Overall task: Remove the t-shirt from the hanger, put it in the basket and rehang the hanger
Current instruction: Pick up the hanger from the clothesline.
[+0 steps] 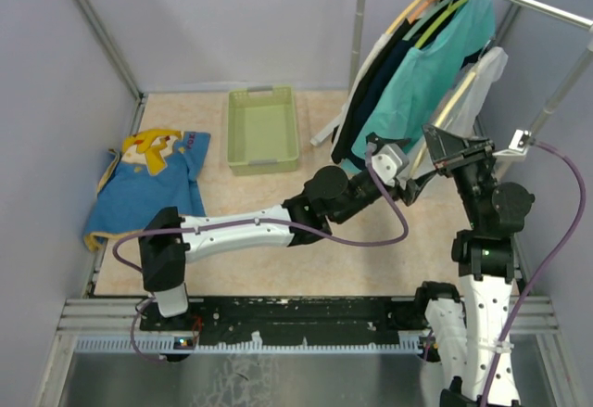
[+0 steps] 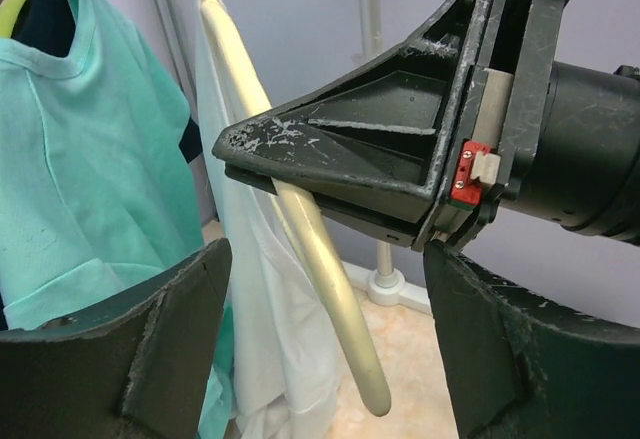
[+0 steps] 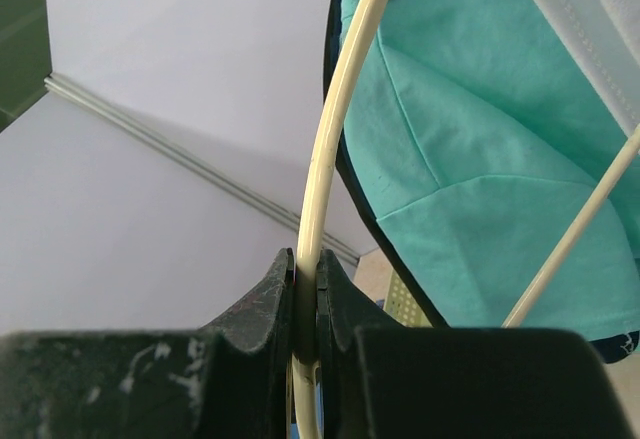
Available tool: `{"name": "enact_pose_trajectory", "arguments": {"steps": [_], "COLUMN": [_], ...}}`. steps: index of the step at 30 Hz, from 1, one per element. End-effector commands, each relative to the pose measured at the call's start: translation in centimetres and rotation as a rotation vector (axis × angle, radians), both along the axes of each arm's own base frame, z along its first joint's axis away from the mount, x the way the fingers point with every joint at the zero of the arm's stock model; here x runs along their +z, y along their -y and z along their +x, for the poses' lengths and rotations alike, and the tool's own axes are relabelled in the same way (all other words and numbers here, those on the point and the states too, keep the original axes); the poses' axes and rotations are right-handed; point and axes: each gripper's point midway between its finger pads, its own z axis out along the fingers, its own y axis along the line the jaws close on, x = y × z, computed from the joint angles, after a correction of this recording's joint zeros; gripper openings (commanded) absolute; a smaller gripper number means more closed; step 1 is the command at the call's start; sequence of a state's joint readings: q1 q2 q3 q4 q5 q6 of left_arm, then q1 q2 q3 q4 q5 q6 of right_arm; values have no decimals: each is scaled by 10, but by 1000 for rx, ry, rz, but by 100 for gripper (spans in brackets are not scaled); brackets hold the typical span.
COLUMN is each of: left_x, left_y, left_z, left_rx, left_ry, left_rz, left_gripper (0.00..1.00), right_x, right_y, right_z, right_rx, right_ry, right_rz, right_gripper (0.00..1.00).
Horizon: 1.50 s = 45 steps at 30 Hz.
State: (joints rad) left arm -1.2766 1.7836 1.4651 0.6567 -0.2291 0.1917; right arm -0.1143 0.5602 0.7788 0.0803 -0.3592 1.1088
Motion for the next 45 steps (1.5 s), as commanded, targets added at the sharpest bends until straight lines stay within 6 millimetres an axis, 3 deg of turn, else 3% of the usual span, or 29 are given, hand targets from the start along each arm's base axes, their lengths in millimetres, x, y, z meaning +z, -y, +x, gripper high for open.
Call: {"name": "enact_pose_trajectory", "arguments": {"steps": [1, 14, 16, 21, 23, 29, 45], "left_x": [8, -10, -14, -28, -28, -25, 0], "left_y": [5, 7, 5, -12, -18, -24, 3], "left_z": [11, 24, 22, 16, 14, 10, 11], "left_rx": [58, 127, 121, 115, 114, 103, 63], "left_ry": [-3, -42, -40, -58, -61, -46, -37], "left_rz": [2, 66, 77, 90, 84, 68, 31], "left_gripper": [81, 67, 68, 82, 87, 88, 85], "right_x": [35, 35, 35, 35, 35, 36, 34], "right_y": [-4, -2, 0, 1, 1, 0, 0], "right_z": [-20, -20, -20, -19, -18, -19, -19], "right_rx": [5, -14, -28, -36, -36, -34, -35], "right_ry": [144, 140, 139, 140, 140, 146, 142], "right_rz": [-43, -57, -60, -69, -72, -75, -76], "right_gripper": [0, 0, 0, 0, 0, 0, 0]}}
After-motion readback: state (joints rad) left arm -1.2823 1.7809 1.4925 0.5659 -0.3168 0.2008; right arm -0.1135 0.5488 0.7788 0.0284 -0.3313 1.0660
